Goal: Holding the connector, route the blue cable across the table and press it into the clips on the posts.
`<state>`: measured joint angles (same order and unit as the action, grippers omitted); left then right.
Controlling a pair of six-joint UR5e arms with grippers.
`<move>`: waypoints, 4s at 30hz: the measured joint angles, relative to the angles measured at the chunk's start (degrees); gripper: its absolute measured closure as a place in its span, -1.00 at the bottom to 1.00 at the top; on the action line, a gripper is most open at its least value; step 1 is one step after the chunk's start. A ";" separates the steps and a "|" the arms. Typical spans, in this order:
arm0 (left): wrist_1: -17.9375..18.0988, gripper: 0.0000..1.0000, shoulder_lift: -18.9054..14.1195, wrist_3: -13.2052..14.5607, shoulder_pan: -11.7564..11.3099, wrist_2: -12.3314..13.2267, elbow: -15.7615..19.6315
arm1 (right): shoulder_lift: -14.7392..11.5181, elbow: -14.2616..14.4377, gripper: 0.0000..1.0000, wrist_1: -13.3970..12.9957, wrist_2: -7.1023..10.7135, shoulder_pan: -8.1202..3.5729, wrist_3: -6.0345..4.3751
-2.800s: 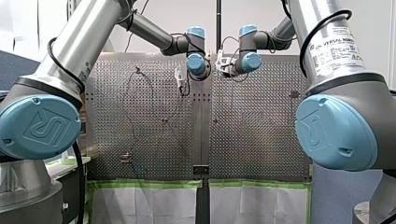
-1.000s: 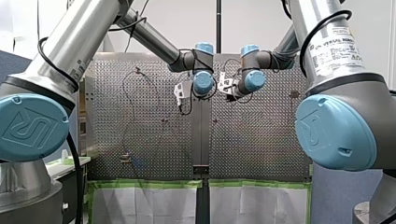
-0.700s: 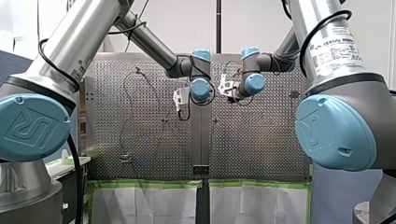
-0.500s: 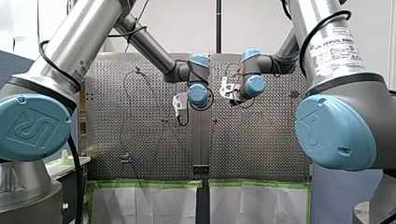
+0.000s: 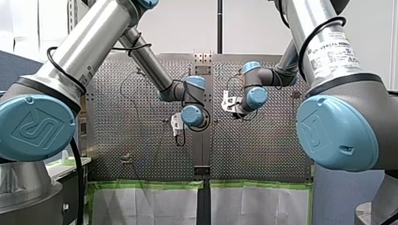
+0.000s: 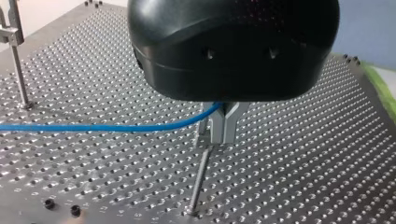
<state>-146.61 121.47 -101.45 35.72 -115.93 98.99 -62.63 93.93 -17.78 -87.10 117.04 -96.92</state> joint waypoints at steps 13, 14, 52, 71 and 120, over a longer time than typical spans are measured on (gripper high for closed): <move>1.36 0.99 3.59 -1.07 -1.07 5.08 -2.90 | 2.20 -0.01 1.00 -1.46 1.31 -0.12 -0.04; 1.19 0.99 4.03 -1.23 -1.11 5.15 -3.37 | 2.42 -0.01 1.00 -1.46 1.35 -0.14 -0.04; -1.07 0.99 9.01 -2.47 -4.61 10.06 -11.61 | 3.60 -0.88 1.00 -3.71 6.13 -3.75 -0.49; -8.64 0.99 6.72 0.22 -0.90 2.96 -9.78 | 2.34 -2.21 1.00 0.90 7.99 -3.18 0.27; -8.75 0.99 12.66 -1.20 -7.84 13.66 -21.03 | 4.84 -1.17 1.00 -5.19 8.44 -6.52 -2.49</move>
<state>-155.36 134.12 -102.65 27.88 -102.27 77.96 -57.79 92.76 -22.97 -78.67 110.53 -99.41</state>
